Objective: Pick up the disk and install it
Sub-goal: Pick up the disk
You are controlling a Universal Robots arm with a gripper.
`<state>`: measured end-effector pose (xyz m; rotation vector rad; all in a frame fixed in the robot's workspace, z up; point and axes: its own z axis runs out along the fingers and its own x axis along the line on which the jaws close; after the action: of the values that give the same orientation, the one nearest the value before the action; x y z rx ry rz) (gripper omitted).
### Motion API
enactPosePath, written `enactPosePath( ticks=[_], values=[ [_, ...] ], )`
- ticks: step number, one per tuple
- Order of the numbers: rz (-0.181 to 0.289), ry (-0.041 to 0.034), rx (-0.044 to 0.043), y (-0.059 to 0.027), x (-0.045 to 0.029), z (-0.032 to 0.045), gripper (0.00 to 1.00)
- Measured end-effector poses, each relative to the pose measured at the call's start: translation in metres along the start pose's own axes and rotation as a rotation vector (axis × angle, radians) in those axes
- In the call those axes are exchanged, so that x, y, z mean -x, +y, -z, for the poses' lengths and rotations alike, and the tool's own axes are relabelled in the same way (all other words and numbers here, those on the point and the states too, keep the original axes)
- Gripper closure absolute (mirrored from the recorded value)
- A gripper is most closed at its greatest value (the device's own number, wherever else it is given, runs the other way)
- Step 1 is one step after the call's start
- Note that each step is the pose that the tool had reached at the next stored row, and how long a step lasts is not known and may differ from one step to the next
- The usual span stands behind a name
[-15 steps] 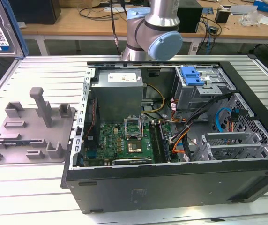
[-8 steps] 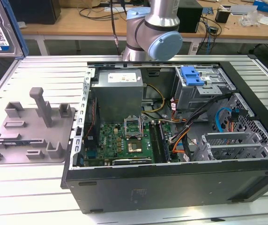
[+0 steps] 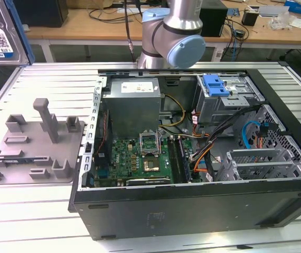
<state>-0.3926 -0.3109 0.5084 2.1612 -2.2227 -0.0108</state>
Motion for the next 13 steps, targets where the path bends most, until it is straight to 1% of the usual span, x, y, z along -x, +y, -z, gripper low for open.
enactPosePath(
  ticks=[2, 7, 13],
  values=[
    [0.000, 0.0000, 0.0015, -0.0036, -0.0020, 0.0002, 0.63],
    [0.000, 0.0002, 0.0063, -0.0200, -0.0128, 0.0014, 0.63],
    [0.001, 0.0003, 0.0107, -0.0387, -0.0229, 0.0022, 0.63]
  ],
)
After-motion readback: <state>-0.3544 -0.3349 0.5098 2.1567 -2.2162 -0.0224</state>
